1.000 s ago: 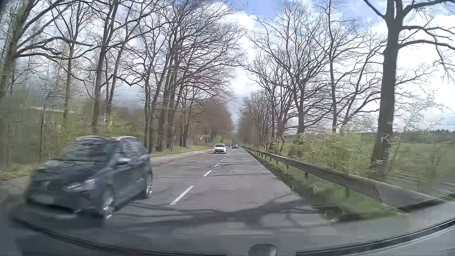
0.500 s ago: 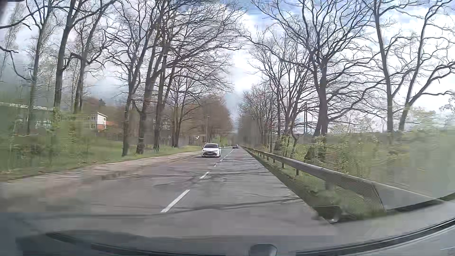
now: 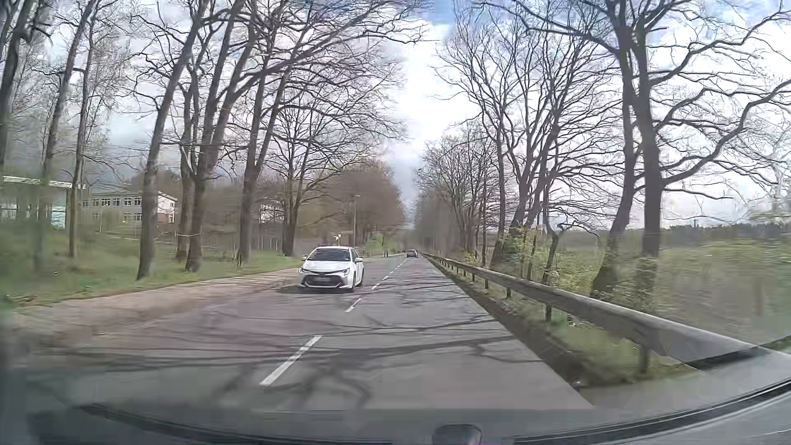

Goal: Follow the waypoints while adhering to traffic rules and regulations

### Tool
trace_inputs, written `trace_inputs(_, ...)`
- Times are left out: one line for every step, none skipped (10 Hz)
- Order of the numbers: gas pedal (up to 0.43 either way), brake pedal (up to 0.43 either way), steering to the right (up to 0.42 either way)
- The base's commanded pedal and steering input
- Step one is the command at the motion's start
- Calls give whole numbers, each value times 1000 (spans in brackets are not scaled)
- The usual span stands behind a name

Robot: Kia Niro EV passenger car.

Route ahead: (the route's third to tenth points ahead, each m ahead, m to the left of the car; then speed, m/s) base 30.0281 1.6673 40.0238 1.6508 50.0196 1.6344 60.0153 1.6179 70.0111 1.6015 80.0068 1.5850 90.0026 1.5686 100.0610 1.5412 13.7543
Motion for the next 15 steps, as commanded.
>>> trace_inputs(39, 0, -2)
trace_inputs(28, 0, -2)
trace_inputs(28, 0, -2)
trace_inputs(28, 0, -2)
trace_inputs(28, 6, -2)
trace_inputs(28, 0, -2)
trace_inputs(28, 0, -2)
trace_inputs(20, 0, -2)
trace_inputs(20, 0, -1)
trace_inputs(8, 0, -1)
trace_inputs(8, 0, 0)
trace_inputs(8, 0, 1)
trace_inputs(8, 0, 1)
trace_inputs(8, 0, 1)
trace_inputs(8, 6, 1)
